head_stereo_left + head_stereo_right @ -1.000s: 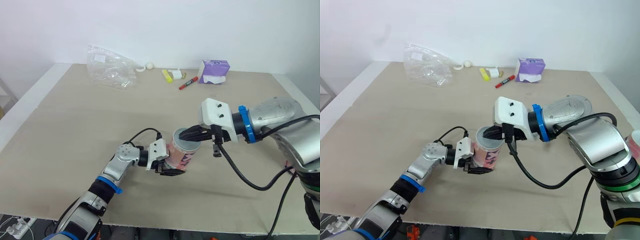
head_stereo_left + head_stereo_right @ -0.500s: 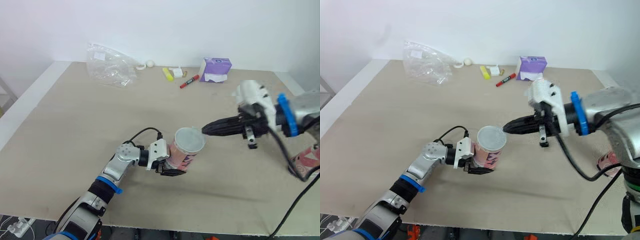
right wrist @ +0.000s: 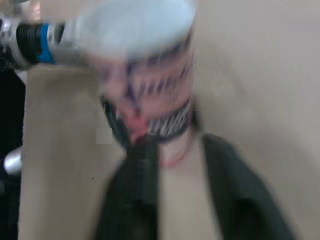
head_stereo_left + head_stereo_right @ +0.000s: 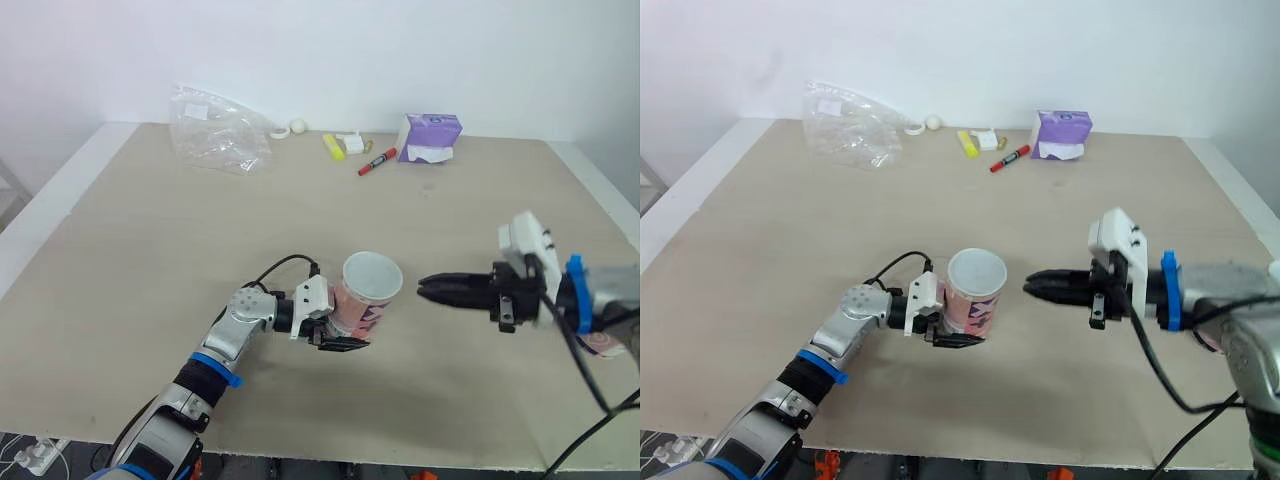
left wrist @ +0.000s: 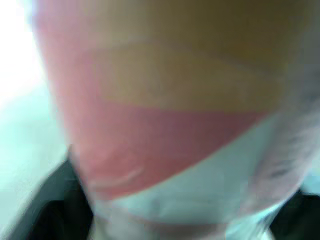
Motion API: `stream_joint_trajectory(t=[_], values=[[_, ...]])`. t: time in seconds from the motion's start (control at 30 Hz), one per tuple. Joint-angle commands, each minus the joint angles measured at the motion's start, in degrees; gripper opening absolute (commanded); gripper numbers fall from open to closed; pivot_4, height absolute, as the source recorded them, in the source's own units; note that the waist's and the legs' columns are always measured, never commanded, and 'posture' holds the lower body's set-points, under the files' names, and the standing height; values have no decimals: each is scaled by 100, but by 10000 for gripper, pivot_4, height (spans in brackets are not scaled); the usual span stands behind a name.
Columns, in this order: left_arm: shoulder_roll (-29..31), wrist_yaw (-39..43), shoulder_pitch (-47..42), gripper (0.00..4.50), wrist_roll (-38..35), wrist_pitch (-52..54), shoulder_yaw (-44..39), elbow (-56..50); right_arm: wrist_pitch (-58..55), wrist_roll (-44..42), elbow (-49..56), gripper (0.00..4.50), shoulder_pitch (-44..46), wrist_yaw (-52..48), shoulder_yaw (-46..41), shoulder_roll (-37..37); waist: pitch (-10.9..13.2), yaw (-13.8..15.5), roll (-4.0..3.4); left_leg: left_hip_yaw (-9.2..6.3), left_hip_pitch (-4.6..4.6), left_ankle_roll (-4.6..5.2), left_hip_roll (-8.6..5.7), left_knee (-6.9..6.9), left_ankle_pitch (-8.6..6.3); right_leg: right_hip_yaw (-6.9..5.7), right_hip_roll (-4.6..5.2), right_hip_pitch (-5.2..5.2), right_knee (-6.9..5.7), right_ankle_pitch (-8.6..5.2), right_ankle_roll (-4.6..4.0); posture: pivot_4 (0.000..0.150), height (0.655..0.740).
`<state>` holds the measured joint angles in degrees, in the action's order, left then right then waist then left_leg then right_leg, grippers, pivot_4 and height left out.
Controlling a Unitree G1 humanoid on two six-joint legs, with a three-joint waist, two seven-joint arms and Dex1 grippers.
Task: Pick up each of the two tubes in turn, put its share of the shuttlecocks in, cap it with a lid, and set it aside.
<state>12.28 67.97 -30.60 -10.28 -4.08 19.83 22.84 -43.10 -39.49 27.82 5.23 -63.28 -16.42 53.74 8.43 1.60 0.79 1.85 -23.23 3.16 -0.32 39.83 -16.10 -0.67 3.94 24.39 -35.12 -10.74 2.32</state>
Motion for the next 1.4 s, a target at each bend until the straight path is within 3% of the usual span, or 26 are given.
stream_joint_trajectory(t=[0.03, 0.17, 0.2, 0.6, 0.73, 0.9, 1.4], values=[[-9, 94, -50, 45000, -124, -95, -107, -206, 470, 117, 231, 29789, -240, 9, -118, -95, 8, -3, -12, 2, 0, 0, 0, 0, 0, 2, 0, 0, 0, 0, 1, 1500, 7400], [9, 187, -100, 45000, -180, -93, -153, -339, 790, 237, 422, 44280, -622, 72, 144, -314, 21, 14, 8, -12, -3, 0, -1, 1, 0, 6, -11, -5, 1, -14, 22, 1500, 7400], [41, 229, -108, 45000, -201, -74, -168, -397, 882, 288, 465, 44748, -700, 97, 249, -381, 21, 13, 8, -13, -5, 0, -2, 1, 0, 9, -13, -3, 0, -14, 18, 1500, 7400], [1032, 837, 203, 45000, -546, 251, -389, -1444, 2224, 1432, -445, 44748, -390, 734, 1452, -1445, 29, -12, 12, -14, -2, -4, 2, -1, -2, 14, -23, -3, -2, -16, 7, 1500, 7400], [1241, 779, 402, 45000, -983, 703, -685, -1856, 2717, 1777, -843, 44748, -235, 869, 1771, -1815, 31, -16, 9, -15, -2, -5, 4, -1, -2, 15, -25, -3, -3, -17, 5, 1500, 7400], [1401, 747, 624, 45000, -1278, 1057, -899, -2123, 2915, 1824, -1112, 44748, -161, 863, 1923, -2020, 32, -17, 7, -14, -1, -5, 0, -2, -2, 18, -23, -4, -4, -17, 7, 1500, 7400], [1353, 632, 944, 45000, -1193, 506, -1059, -1869, 3367, 2076, -1728, 44748, 329, 872, 2408, -2635, 33, -43, 6, -16, 9, -20, 9, -2, 7, 19, -39, -6, -11, -7, -9, 1500, 7400]])
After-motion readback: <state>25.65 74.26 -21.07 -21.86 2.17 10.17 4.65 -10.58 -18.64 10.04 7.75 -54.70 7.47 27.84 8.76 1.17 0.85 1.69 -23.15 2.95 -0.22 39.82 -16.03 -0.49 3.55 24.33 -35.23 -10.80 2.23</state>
